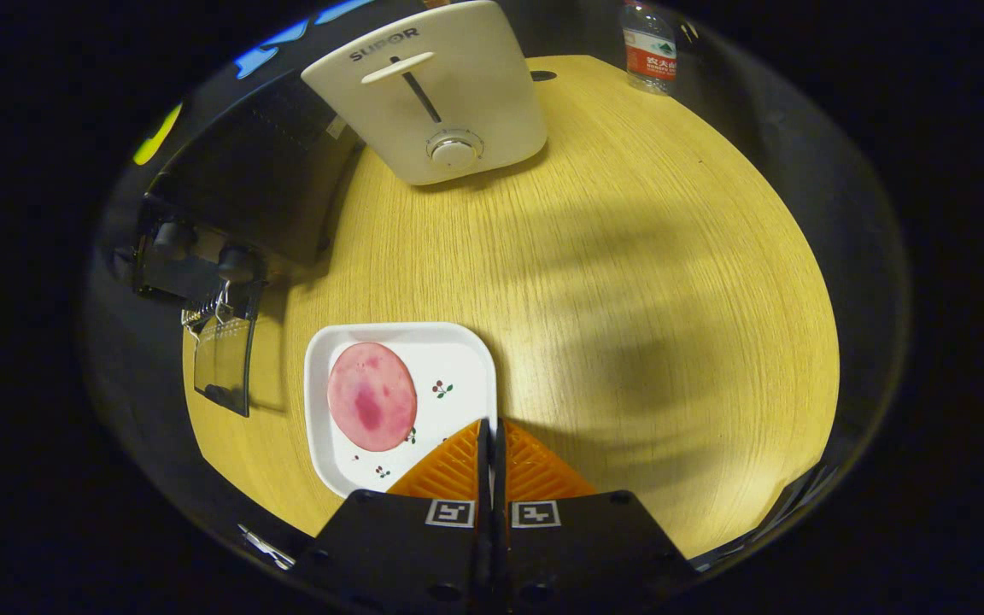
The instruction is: Open the toaster oven, put the food inside, and close the toaster oven door.
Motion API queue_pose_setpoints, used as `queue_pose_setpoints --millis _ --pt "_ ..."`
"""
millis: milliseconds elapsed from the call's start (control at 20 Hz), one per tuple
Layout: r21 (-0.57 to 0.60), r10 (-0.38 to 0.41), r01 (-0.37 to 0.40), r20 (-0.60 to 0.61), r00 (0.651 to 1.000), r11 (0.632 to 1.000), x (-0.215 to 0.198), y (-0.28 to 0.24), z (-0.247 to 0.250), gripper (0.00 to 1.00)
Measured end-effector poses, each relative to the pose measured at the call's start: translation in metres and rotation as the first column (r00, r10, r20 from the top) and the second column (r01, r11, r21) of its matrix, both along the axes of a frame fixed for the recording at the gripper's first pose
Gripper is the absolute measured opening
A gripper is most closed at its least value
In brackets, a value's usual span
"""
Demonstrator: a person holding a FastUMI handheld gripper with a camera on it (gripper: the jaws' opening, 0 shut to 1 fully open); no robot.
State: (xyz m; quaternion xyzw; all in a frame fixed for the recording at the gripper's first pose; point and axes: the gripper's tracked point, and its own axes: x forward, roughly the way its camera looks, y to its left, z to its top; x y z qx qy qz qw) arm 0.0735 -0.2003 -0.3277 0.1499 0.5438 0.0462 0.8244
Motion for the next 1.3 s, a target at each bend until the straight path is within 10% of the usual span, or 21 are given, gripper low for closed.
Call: queue_pose_setpoints --millis 700,1300 --pt "0.360 -0.281 0.240 0.067 0.957 0.901 -0.053 0.044 0.065 0.02" --pt "0.590 -0.379 0.255 0.094 0.921 0.766 -0.090 0.128 0.150 0.02"
